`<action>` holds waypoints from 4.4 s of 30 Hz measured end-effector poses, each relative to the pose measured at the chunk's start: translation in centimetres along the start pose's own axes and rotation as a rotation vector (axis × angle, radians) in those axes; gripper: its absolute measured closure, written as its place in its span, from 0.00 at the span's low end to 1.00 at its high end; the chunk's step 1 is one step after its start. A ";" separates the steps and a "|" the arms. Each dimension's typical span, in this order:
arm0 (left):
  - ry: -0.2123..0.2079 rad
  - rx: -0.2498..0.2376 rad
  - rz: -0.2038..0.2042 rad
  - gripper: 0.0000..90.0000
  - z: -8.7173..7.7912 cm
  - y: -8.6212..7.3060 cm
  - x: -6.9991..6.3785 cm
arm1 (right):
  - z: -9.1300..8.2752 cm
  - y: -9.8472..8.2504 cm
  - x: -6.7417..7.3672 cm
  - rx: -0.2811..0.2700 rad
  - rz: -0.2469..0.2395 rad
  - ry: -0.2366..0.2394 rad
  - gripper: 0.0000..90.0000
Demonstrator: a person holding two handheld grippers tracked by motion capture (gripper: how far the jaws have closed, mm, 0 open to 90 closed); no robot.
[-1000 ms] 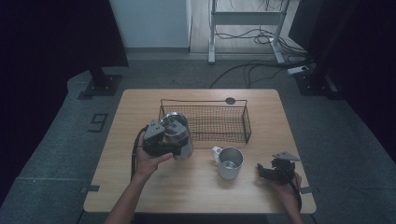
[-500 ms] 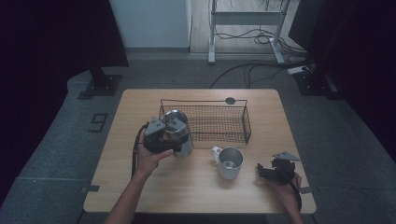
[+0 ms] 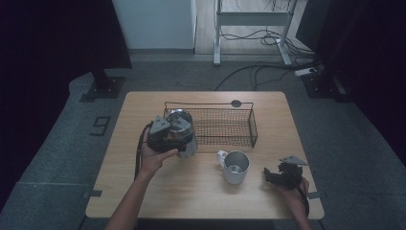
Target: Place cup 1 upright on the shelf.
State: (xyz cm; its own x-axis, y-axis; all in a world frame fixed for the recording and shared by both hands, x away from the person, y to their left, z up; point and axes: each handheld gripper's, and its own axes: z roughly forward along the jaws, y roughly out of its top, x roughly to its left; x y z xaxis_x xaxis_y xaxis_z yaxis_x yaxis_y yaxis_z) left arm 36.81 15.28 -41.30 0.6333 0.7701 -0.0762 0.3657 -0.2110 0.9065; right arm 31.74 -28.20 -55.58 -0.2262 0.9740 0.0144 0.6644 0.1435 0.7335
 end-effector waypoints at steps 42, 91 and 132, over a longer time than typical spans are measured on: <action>-0.013 -0.023 0.017 0.05 -0.9 1.8 -0.1 | 0.0 0.0 0.0 -0.002 0.000 -0.001 0.11; 0.004 -0.019 -0.008 0.05 1.7 5.0 2.5 | 0.0 0.0 -0.1 -0.004 -0.002 -0.001 0.12; 0.057 0.027 -0.006 0.05 6.5 5.1 4.7 | 0.0 0.0 -0.1 -0.007 0.000 -0.003 0.13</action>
State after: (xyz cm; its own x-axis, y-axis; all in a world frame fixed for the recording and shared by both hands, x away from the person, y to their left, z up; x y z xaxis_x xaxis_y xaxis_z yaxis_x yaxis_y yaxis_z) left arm 46.09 13.88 -39.74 0.5916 0.8042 -0.0573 0.3884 -0.2220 0.8944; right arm 31.74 -28.29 -55.57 -0.2246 0.9744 0.0124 0.6592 0.1426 0.7383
